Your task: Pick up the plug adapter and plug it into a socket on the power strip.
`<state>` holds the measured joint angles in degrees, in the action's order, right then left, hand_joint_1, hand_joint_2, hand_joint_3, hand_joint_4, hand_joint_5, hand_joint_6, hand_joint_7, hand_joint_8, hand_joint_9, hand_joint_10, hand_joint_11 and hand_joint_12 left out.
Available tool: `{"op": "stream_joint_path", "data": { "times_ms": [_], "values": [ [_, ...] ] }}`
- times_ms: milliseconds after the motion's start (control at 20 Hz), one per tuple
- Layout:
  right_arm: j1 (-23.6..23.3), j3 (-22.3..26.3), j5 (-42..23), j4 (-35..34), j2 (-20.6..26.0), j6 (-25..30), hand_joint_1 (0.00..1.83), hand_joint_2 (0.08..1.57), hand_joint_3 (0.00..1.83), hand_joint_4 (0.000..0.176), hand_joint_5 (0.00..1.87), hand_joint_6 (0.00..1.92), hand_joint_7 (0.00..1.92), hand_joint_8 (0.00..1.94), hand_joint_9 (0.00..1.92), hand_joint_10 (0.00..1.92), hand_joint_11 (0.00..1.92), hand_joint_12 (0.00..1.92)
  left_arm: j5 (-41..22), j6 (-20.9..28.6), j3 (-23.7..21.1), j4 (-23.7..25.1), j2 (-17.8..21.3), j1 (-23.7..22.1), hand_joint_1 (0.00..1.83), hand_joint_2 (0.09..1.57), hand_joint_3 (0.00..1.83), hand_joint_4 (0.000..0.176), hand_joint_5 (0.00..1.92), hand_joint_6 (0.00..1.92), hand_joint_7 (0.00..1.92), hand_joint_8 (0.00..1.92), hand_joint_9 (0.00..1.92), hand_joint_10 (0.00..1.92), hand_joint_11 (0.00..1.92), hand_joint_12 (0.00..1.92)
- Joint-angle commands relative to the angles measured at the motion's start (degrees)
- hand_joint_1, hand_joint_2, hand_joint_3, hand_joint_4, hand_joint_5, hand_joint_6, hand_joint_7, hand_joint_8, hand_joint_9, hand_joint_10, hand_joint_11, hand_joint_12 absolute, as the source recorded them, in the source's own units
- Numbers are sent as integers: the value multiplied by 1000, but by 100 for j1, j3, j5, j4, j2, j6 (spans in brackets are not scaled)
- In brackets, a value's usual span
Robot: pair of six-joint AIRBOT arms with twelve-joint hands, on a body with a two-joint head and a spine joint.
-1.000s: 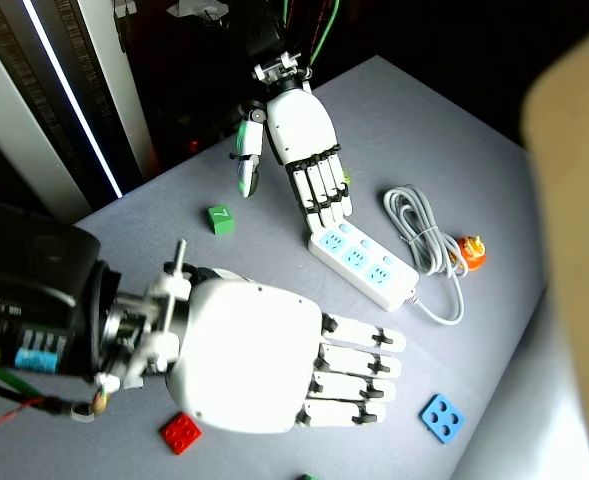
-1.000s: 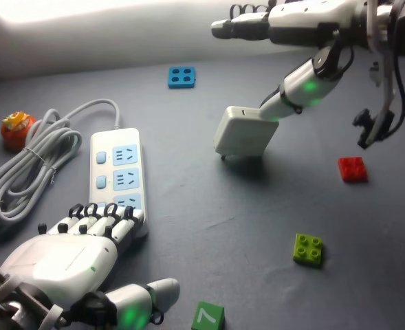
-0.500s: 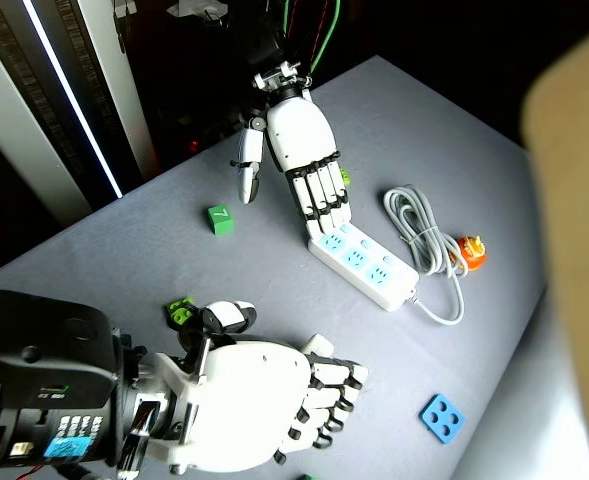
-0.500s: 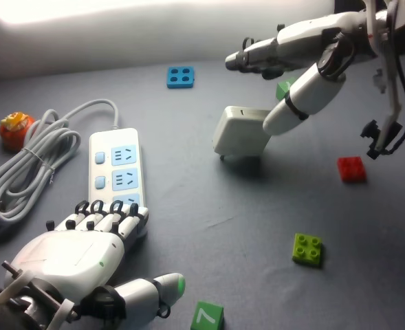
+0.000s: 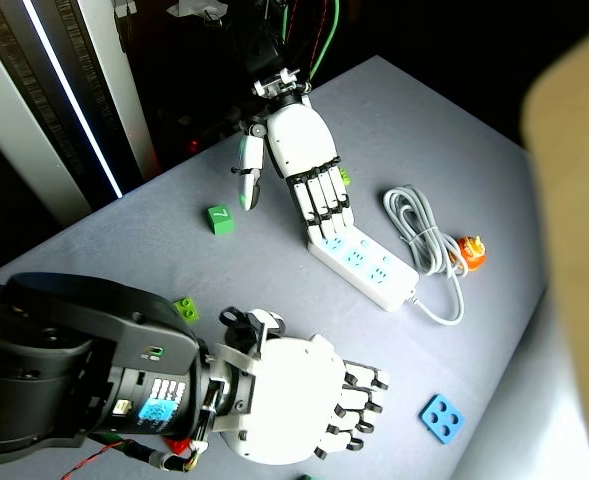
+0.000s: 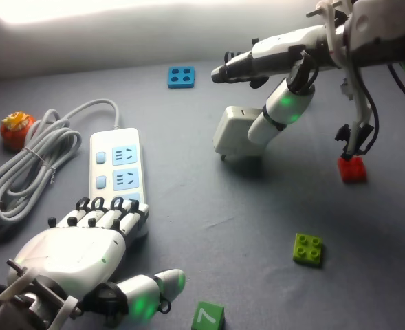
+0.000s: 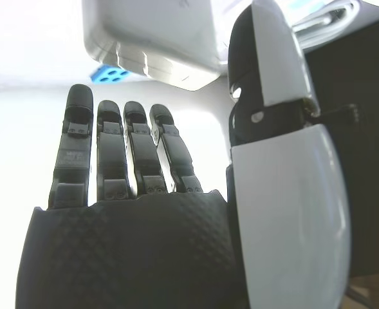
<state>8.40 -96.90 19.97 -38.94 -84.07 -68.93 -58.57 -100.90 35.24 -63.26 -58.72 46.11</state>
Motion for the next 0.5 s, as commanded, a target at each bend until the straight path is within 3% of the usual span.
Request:
{"op": "stream_joint_path", "data": {
  "times_ms": [0, 300, 450],
  "values": [
    [10, -34, -416, -118, -13, 46, 1104, 981, 5, 0, 108, 12, 125, 18, 111, 24, 0, 520, -277, -24, 23, 336, -11, -40, 0, 1244, 0, 0, 23, 1, 11, 0, 11, 1, 0, 149],
    [186, -134, -402, -114, -141, 39, 1105, 974, 0, 0, 208, 15, 233, 13, 209, 28, 0, 683, -252, -45, 39, 336, -14, -13, 0, 1252, 2, 0, 58, 7, 56, 8, 43, 8, 0, 260],
    [267, -295, -440, -114, -272, 35, 1070, 992, 4, 0, 243, 11, 288, 10, 266, 28, 0, 806, -185, 31, 41, 334, -20, 20, 0, 1244, 0, 0, 28, 3, 29, 4, 19, 3, 0, 194]
  ]
}}
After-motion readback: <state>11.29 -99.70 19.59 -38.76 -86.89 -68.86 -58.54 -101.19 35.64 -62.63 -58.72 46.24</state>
